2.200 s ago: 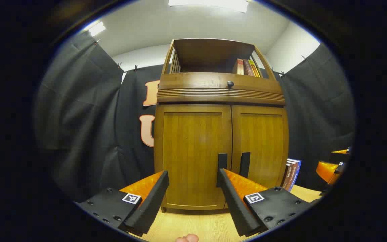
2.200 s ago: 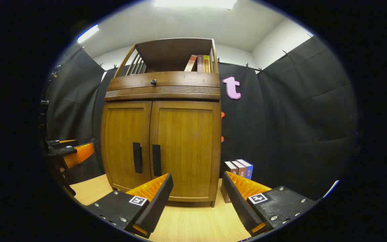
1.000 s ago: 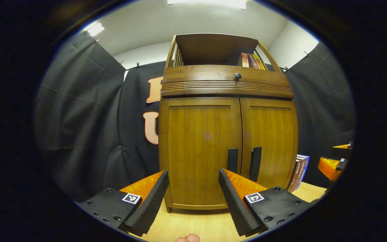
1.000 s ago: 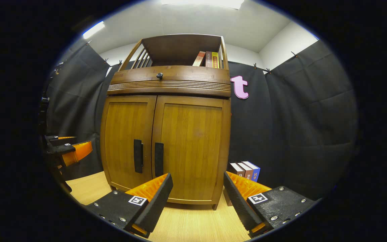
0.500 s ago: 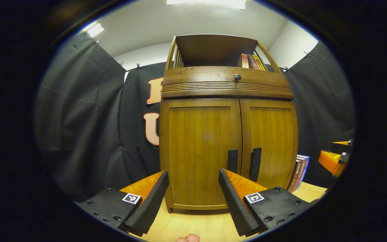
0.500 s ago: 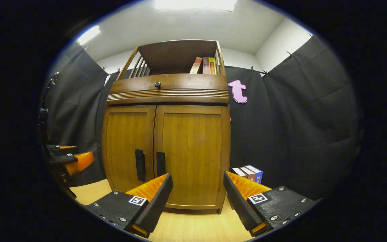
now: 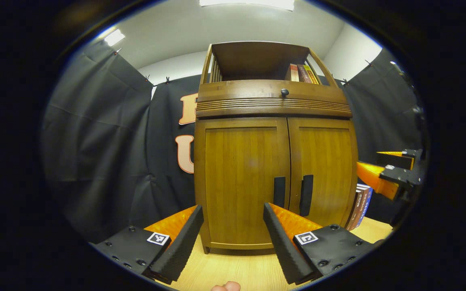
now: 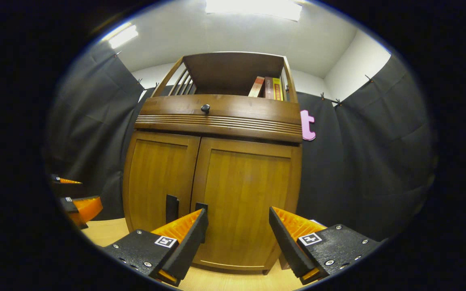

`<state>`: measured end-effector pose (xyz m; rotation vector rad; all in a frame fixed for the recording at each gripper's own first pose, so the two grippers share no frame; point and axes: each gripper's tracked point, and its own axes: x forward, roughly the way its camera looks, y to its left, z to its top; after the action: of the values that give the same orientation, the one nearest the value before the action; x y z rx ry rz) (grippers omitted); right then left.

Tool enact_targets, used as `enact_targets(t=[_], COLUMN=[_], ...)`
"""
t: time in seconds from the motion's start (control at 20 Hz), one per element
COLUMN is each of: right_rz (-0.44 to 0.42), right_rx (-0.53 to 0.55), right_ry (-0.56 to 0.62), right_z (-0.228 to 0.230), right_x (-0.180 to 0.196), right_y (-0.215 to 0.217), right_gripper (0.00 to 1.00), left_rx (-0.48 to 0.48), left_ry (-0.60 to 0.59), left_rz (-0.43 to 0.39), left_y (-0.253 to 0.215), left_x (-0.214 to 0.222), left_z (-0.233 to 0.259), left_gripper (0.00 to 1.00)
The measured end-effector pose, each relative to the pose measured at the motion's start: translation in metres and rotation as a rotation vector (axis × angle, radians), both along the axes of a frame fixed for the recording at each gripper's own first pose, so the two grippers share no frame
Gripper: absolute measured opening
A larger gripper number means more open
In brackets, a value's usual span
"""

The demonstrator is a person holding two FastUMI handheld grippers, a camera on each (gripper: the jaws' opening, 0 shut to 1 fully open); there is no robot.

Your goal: Open the right door of the double-door shoe cabinet with the right hand, and open the left door with the left hand.

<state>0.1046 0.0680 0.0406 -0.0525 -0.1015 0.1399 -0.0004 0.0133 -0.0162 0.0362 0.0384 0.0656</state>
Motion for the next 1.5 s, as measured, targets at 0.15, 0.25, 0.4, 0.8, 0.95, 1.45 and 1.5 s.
enact_targets(t=[0.15,0.25,0.4,0.8,0.95,1.45,1.5], right_rz=[0.074,0.078,0.069,0.019,-0.008,0.017,0.023], right_rx=[0.057,0.071,0.080,0.059,0.040,0.102,0.114], right_ry=[0.043,0.064,0.090,0.197,0.207,0.212,0.220], right_z=[-0.001,-0.009,-0.024,-0.087,-0.095,-0.101,-0.102], right_x=[0.030,0.058,0.095,0.145,0.150,0.148,0.149], right_y=[0.035,0.048,0.062,0.072,0.071,0.082,0.085], right_gripper=[0.94,0.93,0.94,0.94,0.94,0.72,0.72], left_rx=[-0.003,-0.002,0.001,0.033,0.053,0.069,0.072], left_ry=[0.002,0.000,0.008,-0.007,-0.020,-0.030,-0.031], left_rz=[0.004,0.020,0.054,0.128,0.136,0.136,0.136], left_y=[0.002,0.008,0.022,0.057,0.063,0.078,0.080], left_x=[-0.009,-0.016,-0.028,-0.037,-0.038,-0.039,-0.041], left_z=[0.000,0.000,-0.003,0.001,0.004,0.010,0.011], left_gripper=[0.95,0.95,0.95,0.96,0.96,0.97,0.97])
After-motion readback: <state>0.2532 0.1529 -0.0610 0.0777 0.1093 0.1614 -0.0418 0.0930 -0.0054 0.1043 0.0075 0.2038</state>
